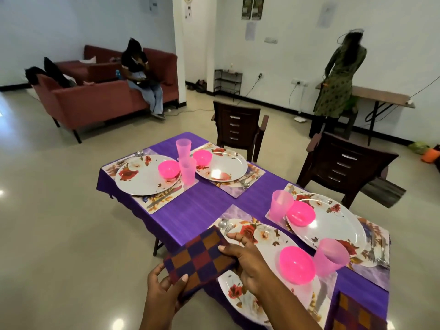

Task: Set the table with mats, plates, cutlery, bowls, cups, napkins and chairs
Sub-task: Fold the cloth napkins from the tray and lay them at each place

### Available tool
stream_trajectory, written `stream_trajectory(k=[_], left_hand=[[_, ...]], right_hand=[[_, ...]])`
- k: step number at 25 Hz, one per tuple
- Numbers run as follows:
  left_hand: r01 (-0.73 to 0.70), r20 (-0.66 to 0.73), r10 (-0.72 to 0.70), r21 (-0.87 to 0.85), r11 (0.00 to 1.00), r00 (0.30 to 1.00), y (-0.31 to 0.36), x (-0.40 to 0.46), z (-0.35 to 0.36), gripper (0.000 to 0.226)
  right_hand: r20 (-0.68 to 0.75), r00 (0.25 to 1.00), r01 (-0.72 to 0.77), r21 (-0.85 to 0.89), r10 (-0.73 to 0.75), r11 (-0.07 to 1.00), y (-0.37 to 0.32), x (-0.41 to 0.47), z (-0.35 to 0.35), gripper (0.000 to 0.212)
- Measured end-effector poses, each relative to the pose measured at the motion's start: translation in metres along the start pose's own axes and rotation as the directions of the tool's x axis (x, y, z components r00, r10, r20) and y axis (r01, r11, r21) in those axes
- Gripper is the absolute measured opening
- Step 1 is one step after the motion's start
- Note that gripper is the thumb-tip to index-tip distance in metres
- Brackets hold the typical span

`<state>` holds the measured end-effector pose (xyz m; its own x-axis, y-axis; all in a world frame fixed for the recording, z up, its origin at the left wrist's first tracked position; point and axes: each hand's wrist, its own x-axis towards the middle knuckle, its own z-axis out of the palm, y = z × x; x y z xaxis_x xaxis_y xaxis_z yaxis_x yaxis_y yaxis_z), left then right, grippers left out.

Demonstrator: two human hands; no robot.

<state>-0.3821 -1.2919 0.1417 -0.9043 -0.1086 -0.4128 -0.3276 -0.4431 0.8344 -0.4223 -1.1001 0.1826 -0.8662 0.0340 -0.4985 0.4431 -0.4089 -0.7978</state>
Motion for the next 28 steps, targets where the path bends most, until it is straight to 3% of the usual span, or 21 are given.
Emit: stream_trajectory(k=[6, 9, 13, 17, 20, 23, 28], left_hand=[[0.029, -0.082, -0.030, -0.010, 1.000, 0.996, 0.010, 0.034, -0.015, 0.075], [0.091, -0.050, -0.090, 0.017, 0.996, 0.995, 0.024, 0.057, -0.015, 0.079], [0.119, 0.014, -0.120, 0.081, 0.990, 0.993, 0.039, 0.110, -0.010, 0.068], [0.097, -0.003, -0.098, 0.117, 0.988, 0.995, 0.055, 0.164, 0.009, 0.067], [0.133, -0.005, -0.135, 0.202, 0.970, 0.991, 0.067, 0.206, 0.016, 0.054], [0.190, -0.008, -0.195, 0.267, 0.945, 0.981, 0.083, 0.246, 0.014, 0.036], [0.234, 0.086, -0.278, 0.337, 0.912, 0.957, 0.102, 0.292, 0.006, 0.036]], right_hand=[[-0.008, 1.000, -0.010, -0.016, 0.010, 1.000, 0.003, 0.025, 0.026, 0.044], [-0.034, 0.999, -0.016, -0.022, 0.015, 1.000, -0.002, 0.049, 0.036, 0.046], [-0.102, 0.995, 0.000, 0.068, 0.007, 0.998, -0.013, 0.100, 0.049, 0.049], [-0.132, 0.991, -0.003, 0.163, 0.025, 0.987, -0.012, 0.150, 0.072, 0.065], [-0.173, 0.985, -0.005, 0.137, 0.029, 0.991, -0.013, 0.189, 0.093, 0.083], [-0.182, 0.983, 0.007, 0.086, 0.009, 0.996, -0.021, 0.222, 0.100, 0.085], [-0.201, 0.980, 0.003, 0.021, 0.002, 1.000, -0.024, 0.254, 0.104, 0.085]])
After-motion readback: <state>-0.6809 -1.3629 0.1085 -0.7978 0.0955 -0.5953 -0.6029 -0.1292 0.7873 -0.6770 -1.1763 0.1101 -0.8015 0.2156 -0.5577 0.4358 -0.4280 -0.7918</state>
